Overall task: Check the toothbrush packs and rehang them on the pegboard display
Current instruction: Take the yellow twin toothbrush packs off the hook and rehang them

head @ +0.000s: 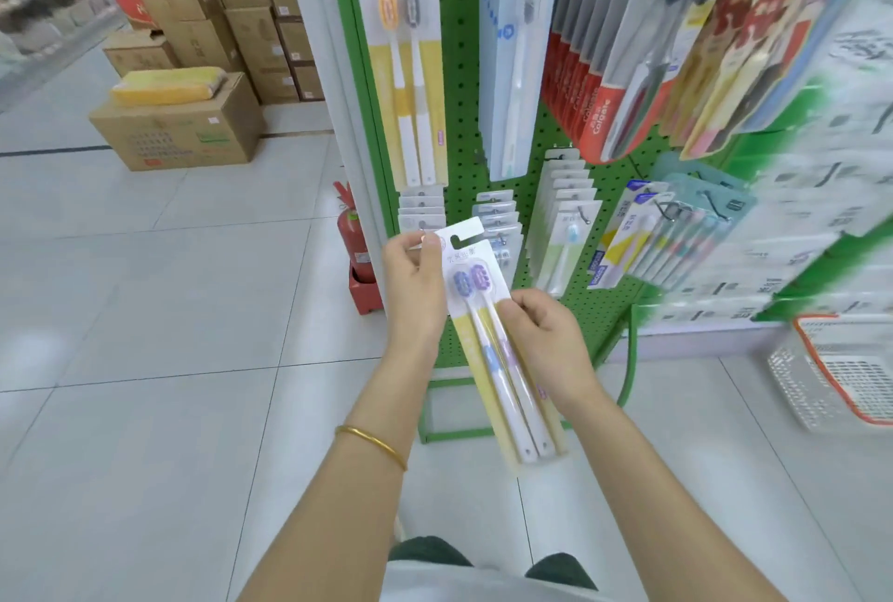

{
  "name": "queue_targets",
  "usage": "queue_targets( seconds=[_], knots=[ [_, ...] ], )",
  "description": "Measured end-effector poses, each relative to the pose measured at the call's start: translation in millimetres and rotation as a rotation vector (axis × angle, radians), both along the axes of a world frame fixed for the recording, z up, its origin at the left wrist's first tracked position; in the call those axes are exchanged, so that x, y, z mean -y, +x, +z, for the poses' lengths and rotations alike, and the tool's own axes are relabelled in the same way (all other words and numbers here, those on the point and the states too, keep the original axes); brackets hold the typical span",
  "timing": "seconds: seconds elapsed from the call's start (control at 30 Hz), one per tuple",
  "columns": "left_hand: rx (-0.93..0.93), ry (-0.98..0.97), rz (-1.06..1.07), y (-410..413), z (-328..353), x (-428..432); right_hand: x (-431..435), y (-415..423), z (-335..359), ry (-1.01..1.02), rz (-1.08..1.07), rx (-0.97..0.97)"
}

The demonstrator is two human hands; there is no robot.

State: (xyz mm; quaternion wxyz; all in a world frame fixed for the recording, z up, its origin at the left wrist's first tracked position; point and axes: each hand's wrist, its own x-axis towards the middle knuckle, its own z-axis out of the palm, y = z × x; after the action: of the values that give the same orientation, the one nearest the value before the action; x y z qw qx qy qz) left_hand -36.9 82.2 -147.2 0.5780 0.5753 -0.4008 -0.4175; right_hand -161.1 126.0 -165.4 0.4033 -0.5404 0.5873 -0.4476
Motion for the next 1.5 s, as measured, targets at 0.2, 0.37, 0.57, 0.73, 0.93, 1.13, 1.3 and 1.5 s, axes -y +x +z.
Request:
queue_targets(
  seconds=[0.2,0.37,0.57,0.73,0.93,1.13,1.3,1.5],
  knots=[
    [0.316,-0.077,-0.173,-50,-4,-11,-6,-14,-2,-0.031,-0.172,0.139],
    [0.525,-0.018,-0.393,-63,-15,-17,-3,-29,0,0.04,-0.311,0.33],
    [0.699,0.065,-0.696,-63,-28,-25,7,-47,-11,0.261,-0.466,0.578],
    [0.958,0.002,-0.883,-62,-32,-40,19,-60,-15,0.259,-0.662,0.728],
    [1.209,-0.073,-0.95,-62,-32,-56,27,-75,-15,0.235,-0.8,0.815],
    [1.275,-0.039,-0.918,-66,-32,-50,24,-71,-17,0.191,-0.74,0.928],
    [0.779,0.22,-1.102,-59,-29,-37,19,-73,-22,0.261,-0.574,0.854],
    [0.376,0.398,-1.175,-47,-35,-35,13,-73,-29,0.261,-0.545,0.704]
  ],
)
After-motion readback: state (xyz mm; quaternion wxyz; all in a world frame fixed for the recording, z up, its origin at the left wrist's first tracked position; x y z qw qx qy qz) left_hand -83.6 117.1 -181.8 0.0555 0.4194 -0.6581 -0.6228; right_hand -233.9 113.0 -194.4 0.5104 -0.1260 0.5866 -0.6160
